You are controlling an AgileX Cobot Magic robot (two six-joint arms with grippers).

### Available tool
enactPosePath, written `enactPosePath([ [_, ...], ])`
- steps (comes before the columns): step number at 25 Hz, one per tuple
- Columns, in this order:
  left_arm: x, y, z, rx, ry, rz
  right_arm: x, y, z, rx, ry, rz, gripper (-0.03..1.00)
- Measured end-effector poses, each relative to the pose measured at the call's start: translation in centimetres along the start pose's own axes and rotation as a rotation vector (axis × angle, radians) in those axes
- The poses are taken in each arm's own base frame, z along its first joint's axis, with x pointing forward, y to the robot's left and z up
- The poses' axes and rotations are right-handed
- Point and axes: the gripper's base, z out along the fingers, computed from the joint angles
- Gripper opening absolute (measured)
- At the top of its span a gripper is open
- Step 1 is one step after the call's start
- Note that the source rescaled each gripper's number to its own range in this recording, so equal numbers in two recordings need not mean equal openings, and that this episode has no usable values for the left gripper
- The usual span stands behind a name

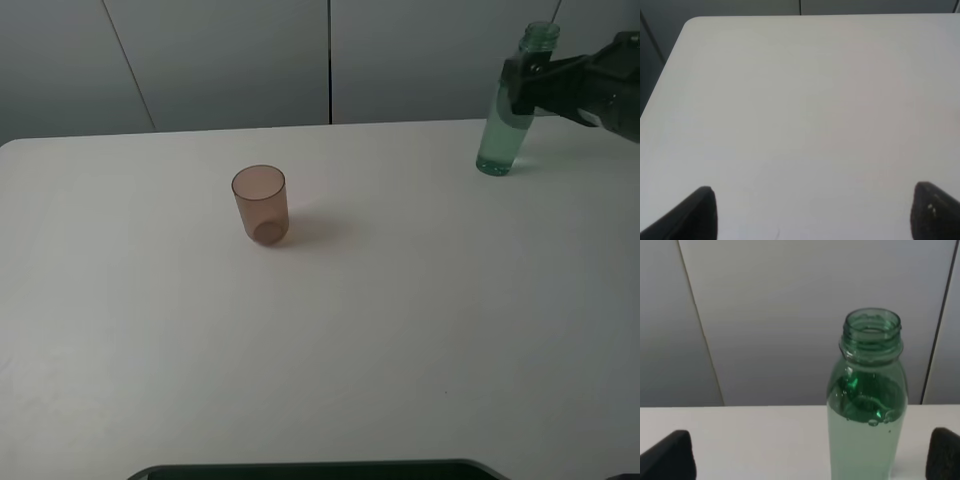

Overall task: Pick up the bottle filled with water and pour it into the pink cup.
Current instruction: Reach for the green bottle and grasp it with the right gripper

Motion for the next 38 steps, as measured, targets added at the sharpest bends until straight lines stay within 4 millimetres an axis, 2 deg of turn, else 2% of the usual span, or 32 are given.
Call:
enactPosePath([
  [11,0.0,0.0,0.0,0.000,0.000,-0.002,1.0,-0.2,0.8,0.018,0.034,0.069,1.00],
  [14,0.0,0.0,0.0,0.000,0.000,-0.002,2.0,-0.3,1.7,0.034,0.019,0.067,1.00],
  [21,0.0,0.0,0.0,0.000,0.000,-0.002,4.6,-0.7,4.2,0.058,0.028,-0.059,1.00],
  [26,0.0,0.0,0.0,0.000,0.000,-0.002,4.6,-2.0,5.3,0.095,0.029,-0.057,1.00],
  [32,0.0,0.0,0.0,0.000,0.000,-0.002,4.5,-3.6,7.3,0.102,0.030,0.022,1.00],
  [38,0.0,0.0,0.0,0.000,0.000,-0.002,5.2,-3.6,9.9,0.075,0.046,0.047,1.00],
])
